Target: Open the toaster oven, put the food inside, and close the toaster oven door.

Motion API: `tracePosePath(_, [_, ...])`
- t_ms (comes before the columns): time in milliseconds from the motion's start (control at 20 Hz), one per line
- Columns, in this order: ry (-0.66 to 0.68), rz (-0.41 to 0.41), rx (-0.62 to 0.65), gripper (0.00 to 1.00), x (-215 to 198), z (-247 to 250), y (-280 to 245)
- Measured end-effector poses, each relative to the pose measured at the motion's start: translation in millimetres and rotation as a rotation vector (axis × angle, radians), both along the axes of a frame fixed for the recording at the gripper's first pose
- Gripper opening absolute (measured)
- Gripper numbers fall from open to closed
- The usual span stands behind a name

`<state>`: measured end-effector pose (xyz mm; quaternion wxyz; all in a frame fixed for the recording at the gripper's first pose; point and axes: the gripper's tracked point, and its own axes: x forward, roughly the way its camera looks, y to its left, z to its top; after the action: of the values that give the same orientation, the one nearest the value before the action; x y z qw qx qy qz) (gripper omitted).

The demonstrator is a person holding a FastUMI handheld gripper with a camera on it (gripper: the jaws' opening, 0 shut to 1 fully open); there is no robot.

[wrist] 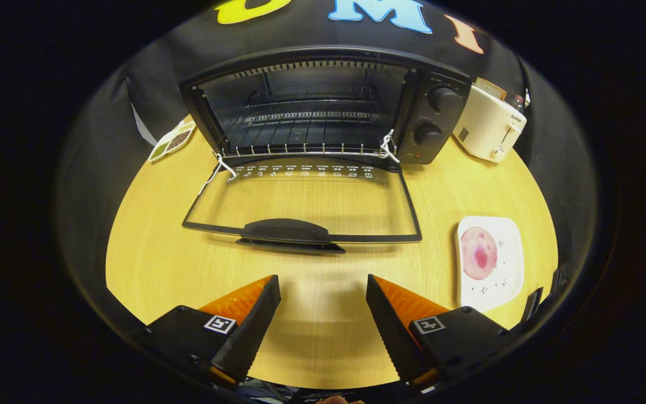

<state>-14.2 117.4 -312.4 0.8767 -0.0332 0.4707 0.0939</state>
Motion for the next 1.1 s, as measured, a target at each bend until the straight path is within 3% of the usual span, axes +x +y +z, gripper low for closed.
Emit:
tracePosePath(300, [-0.076,0.018,-0.039,0.99,-8,32,-52])
tracePosePath(700, [-0.115,-0.077,-0.064,0.98,1,62,-145])
tracePosePath(1100, [-0.124,-0.023,-0.081,0.98,27,55,-216])
